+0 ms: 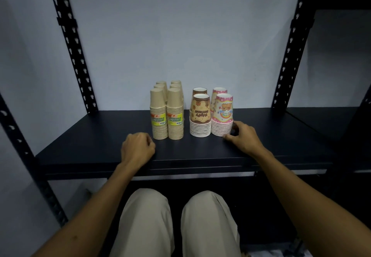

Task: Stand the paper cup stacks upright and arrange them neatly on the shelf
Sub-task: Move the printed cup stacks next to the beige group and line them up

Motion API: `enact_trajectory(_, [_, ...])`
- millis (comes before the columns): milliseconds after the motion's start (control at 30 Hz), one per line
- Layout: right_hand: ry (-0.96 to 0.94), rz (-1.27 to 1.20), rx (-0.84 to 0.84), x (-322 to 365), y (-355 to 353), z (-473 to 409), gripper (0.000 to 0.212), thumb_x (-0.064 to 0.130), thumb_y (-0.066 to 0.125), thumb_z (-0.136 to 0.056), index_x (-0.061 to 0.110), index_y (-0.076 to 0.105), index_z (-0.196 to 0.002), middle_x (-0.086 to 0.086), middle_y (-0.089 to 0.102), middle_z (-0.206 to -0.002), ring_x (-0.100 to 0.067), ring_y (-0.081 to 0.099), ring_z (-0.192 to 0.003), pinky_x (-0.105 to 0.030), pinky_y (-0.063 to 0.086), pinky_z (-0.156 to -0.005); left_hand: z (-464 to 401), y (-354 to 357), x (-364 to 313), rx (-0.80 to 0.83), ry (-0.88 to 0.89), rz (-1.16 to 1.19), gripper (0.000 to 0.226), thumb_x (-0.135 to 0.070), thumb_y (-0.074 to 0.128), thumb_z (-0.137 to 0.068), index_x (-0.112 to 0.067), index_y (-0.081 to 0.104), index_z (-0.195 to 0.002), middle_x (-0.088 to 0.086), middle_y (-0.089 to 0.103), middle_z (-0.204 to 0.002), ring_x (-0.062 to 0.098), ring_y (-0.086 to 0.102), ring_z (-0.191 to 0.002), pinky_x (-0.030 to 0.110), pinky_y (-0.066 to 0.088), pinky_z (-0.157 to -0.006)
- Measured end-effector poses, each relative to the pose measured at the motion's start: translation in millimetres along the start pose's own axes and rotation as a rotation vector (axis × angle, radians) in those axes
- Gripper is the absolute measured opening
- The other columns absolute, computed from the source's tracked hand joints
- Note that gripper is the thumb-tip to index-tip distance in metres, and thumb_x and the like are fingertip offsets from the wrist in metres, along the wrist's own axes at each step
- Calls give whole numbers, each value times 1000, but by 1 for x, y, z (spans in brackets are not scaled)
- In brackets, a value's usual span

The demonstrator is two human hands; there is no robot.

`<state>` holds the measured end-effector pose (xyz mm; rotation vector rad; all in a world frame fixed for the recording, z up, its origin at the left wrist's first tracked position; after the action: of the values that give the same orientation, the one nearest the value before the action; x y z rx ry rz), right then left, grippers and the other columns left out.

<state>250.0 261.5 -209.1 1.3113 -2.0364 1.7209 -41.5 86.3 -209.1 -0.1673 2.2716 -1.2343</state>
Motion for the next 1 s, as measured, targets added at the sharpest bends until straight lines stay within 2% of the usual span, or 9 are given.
enact_trajectory(100, [-2,25,-28,-2,-1,-1,50,28,71,-85,10,54,-128,-6,65,-115,-17,58,-101,-26,44,-82,-17,-2,22,56,-64,-31,12,-23,59,-84,-18,69,-80,2,69,-88,26,61,-90,35,50,-72])
enact_trajectory(233, [29,-6,-49,-4,-3,-1,50,26,70,-86,8,53,-130,-9,64,-123,-22,60,-110,-30,46,-91,-35,5,35,120,-114,-22,9,-26,60,-84,-21,64,-77,2,68,-92,28,58,-97,43,51,-82])
enact_trajectory(367, [59,-57,-65,-8,-5,-4,52,25,71,-86,7,53,-131,-11,62,-126,-23,59,-113,-31,45,-92,-47,11,39,141,-138,-20,9,-27,61,-85,-21,62,-79,3,66,-94,28,57,-99,46,51,-85])
enact_trajectory(467, [129,-102,-155,-15,-17,-4,59,27,70,-86,4,48,-136,-16,57,-133,-27,55,-120,-37,45,-98,-55,15,42,137,-140,-31,9,-27,60,-85,-20,63,-81,3,66,-96,29,56,-101,44,50,-85])
enact_trajectory(533, [120,-110,-239,-10,-29,-6,56,26,67,-88,3,49,-136,-16,56,-134,-27,54,-122,-36,44,-98,-62,18,44,144,-142,-38,8,-27,59,-85,-20,62,-82,3,65,-97,29,55,-102,44,48,-85])
enact_trajectory(700, [-132,-67,-420,57,-69,-25,36,21,58,-93,6,60,-125,-11,64,-123,-22,58,-112,-28,48,-84,-80,29,45,165,-148,-31,8,-27,59,-86,-21,59,-80,4,63,-97,27,54,-101,45,47,-86])
enact_trajectory(767, [-283,74,-392,94,-69,-35,32,23,57,-93,9,64,-120,-8,67,-118,-22,59,-107,-29,46,-80,-86,30,45,150,-150,-38,8,-27,58,-87,-21,60,-81,4,62,-97,28,52,-103,44,46,-87])
enact_trajectory(867, [-473,290,-331,133,-53,-46,33,33,57,-93,15,67,-118,-4,70,-116,-24,57,-110,-40,47,-90,-91,34,46,144,-149,-60,10,-28,55,-88,-20,59,-83,4,61,-98,30,50,-106,45,42,-88])
enact_trajectory(1000, [-551,485,-200,147,-29,-57,36,44,56,-91,22,66,-118,-1,68,-118,-25,53,-115,-42,37,-90,-95,36,45,134,-126,-73,12,-28,52,-89,-21,57,-82,3,59,-97,30,48,-106,44,39,-87])
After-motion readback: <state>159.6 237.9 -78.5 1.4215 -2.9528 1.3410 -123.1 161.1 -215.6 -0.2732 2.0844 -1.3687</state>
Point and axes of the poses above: each hand's wrist, its own z-axis away from the middle knuckle, its own y-axis out of the palm, x = y × z, the point moved 10 cm from there along -z, towards the middle knuckle
